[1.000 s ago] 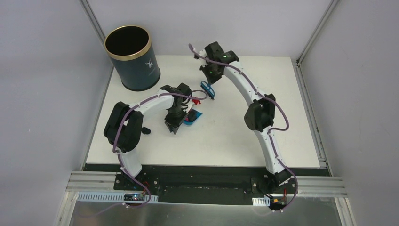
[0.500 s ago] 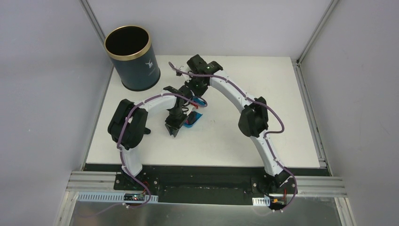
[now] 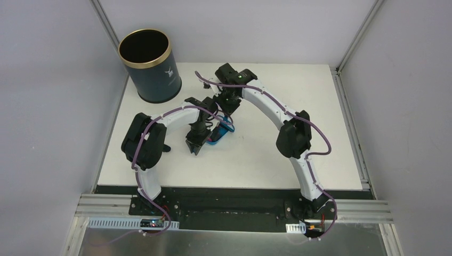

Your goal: Sweep away the paper scraps from the table

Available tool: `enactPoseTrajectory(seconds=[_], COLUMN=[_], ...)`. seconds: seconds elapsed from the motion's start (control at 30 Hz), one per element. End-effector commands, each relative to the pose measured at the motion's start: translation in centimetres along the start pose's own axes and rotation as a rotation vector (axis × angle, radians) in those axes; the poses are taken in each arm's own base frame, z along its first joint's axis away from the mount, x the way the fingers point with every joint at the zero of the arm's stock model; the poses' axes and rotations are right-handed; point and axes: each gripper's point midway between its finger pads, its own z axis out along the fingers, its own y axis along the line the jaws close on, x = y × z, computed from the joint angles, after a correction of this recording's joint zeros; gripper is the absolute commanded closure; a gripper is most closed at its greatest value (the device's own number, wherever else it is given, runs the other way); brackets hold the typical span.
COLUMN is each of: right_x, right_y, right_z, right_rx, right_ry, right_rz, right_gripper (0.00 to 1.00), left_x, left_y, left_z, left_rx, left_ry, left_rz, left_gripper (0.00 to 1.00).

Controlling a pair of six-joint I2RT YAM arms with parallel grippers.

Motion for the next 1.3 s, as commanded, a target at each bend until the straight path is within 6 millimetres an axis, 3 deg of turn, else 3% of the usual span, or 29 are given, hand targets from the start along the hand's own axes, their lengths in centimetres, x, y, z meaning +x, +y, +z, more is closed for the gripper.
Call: enactPoseTrajectory(seconds=[0.0, 0.1, 0.33, 0.57, 0.7, 0.93, 1.03, 1.17, 1.27], right_x=[2.0, 2.3, 2.1, 3.1, 4.7, 9.0, 10.6, 13.1, 14.2], right_y=[3.5, 1.5, -5.3, -8.2, -9.6, -8.2, -6.2, -3.1, -1.8], right_z=[-2.8, -3.1, -6.2, -10.3, -12.2, -12.3, -11.6, -9.5, -8.8], right_rx=[-0.09, -0.037, -0.038, -0.115, -0.103, -0.311, -0.448, -0.604, -0.677], right_ry=[0.052, 0.051, -0.064, -0.173, -0.209, -0.253, -0.269, -0.241, -0.261], right_rz=[0.014, 0.044, 0.258, 0.414, 0.481, 0.631, 0.669, 0.716, 0.707], right_gripper=[1.0, 1.0, 1.0, 1.0, 1.0, 1.0, 1.0, 1.0, 1.0], left_x=[-3.0, -3.2, -3.6, -3.9, -4.3, -6.1, -6.5, -6.4, -6.3], left_y=[0.8, 0.7, 0.7, 0.4, 0.4, -0.4, -2.0, -0.8, -2.2], left_z=[-2.6, -3.2, -3.9, -4.0, -4.2, -6.5, -7.0, -6.4, -6.4], left_rx=[-0.047, -0.047, -0.08, -0.072, -0.073, -0.031, 0.049, -0.015, 0.06], left_ry=[-0.182, -0.216, -0.264, -0.287, -0.307, -0.483, -0.498, -0.478, -0.478], left_rz=[0.002, 0.011, 0.053, 0.061, 0.053, 0.046, 0.049, 0.034, 0.052], left_gripper=[1.0, 1.0, 1.0, 1.0, 1.0, 1.0, 1.0, 1.0, 1.0])
